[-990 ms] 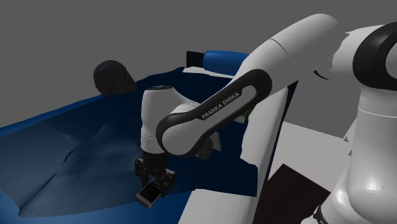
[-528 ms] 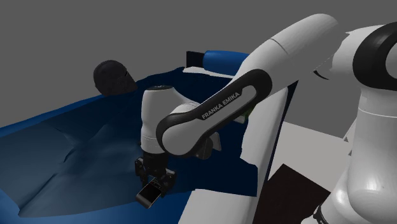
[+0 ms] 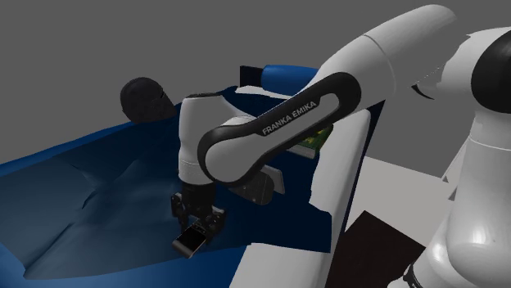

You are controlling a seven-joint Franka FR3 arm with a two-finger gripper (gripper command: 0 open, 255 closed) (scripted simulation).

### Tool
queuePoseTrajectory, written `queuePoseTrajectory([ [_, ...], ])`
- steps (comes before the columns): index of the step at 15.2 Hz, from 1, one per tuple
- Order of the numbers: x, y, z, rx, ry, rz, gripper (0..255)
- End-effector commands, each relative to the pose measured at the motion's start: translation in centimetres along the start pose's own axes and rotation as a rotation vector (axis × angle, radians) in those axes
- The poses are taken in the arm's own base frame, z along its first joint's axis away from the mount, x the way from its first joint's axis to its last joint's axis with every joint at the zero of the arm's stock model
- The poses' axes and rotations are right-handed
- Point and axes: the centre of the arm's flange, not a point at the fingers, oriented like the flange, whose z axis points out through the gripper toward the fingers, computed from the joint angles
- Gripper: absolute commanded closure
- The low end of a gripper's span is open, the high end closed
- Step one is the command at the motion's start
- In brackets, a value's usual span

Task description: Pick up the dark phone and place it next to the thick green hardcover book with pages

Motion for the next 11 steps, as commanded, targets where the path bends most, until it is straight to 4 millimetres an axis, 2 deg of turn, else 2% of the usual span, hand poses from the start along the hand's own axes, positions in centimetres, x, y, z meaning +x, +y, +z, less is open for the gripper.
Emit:
queuePoseTrajectory([
  [1,-0.2,0.1,-1.1,0.0,0.0,0.0,255],
  [11,-1.3,0.1,-6.3,0.0,0.0,0.0,255],
])
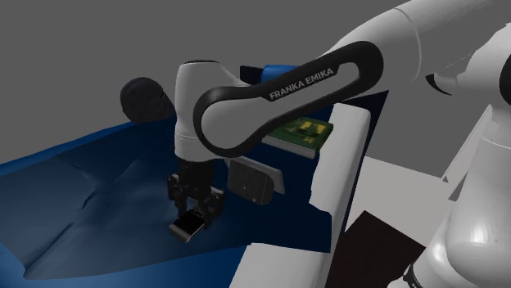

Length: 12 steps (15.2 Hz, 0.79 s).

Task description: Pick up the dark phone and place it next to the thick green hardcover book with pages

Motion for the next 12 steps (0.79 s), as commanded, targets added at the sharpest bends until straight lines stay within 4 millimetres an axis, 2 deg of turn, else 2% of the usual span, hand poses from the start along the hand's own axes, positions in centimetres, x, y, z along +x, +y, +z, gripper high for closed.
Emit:
queuePoseTrajectory([
  [1,-0.2,-0.1,-1.1,0.0,0.0,0.0,255],
  [5,-0.6,-0.1,-3.0,0.0,0.0,0.0,255],
  [12,7.5,4.0,-4.8,0.0,0.0,0.0,255],
])
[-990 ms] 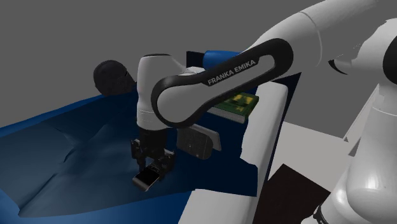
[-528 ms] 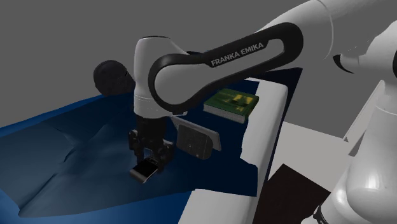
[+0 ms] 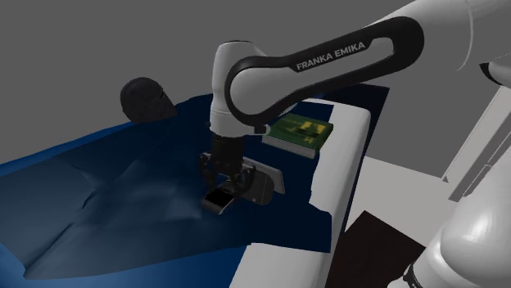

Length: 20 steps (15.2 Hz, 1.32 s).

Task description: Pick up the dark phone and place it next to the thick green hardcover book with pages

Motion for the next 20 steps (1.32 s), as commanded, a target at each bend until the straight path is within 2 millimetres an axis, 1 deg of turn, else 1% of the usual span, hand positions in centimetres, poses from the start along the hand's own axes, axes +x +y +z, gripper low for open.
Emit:
queuePoseTrajectory([
  [1,2.3,1.0,-0.7,0.001,-0.001,-0.003,255],
  [20,24.3,12.0,-5.5,0.001,-0.001,-0.003,255],
])
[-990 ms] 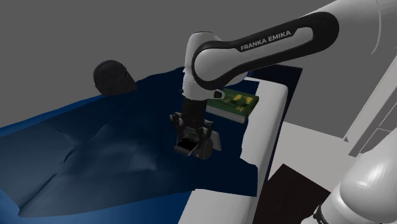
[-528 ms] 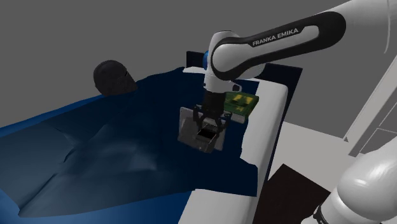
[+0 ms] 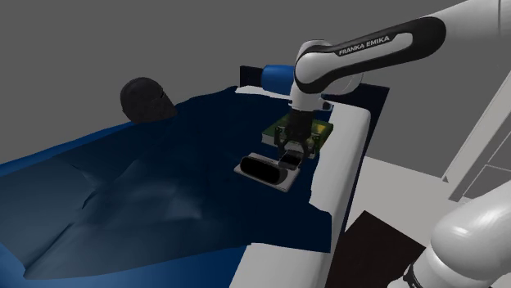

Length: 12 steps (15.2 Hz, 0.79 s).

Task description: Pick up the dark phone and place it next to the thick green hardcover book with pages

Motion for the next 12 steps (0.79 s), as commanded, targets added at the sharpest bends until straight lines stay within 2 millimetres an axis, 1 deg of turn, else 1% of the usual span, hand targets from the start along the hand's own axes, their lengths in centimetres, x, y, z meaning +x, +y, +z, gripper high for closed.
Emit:
queuePoseTrajectory([
  [1,2.5,1.2,-0.7,0.0,0.0,-0.001,255],
  [12,15.2,7.6,-3.5,0.0,0.0,-0.001,255],
])
